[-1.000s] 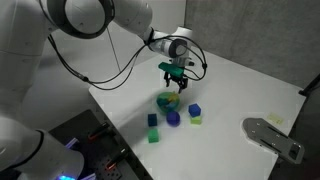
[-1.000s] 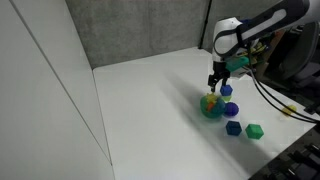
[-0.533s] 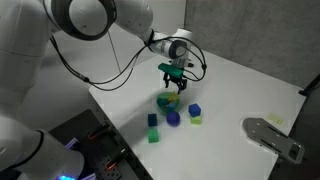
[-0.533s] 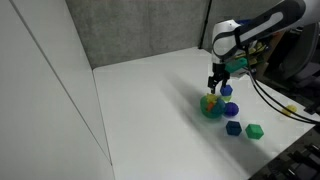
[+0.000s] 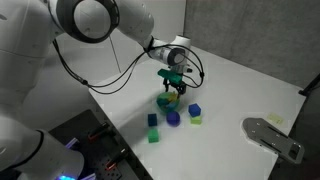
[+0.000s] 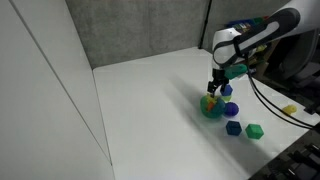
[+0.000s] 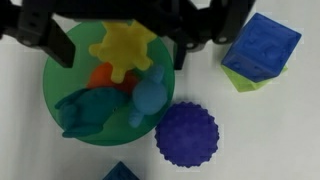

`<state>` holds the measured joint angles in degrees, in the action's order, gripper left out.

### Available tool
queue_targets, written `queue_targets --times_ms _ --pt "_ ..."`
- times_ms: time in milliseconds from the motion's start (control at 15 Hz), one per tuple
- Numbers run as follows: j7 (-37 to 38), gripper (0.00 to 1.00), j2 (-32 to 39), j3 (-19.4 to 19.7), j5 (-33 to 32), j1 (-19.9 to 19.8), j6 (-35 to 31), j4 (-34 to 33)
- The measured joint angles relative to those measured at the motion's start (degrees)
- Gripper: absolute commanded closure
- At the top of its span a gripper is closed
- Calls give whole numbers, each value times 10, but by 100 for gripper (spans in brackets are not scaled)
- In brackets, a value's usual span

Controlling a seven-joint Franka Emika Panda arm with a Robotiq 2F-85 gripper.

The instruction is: Remove the yellow star fish toy from the green bowl and place it on the worktop

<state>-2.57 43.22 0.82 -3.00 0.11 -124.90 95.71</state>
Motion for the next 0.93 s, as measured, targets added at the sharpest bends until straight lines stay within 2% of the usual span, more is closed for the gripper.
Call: queue_targets --times_ms 333,400,467,533,600,933 --pt "-1 0 1 1 -19 2 -77 26" --pt "-1 3 1 1 -22 2 -88 31" --pt "-1 26 1 1 -24 3 -96 35" --pt "-1 28 1 1 -27 4 -103 38" --pt "-1 34 1 1 -29 5 -108 40" --pt "-1 76 2 1 -33 7 -114 46"
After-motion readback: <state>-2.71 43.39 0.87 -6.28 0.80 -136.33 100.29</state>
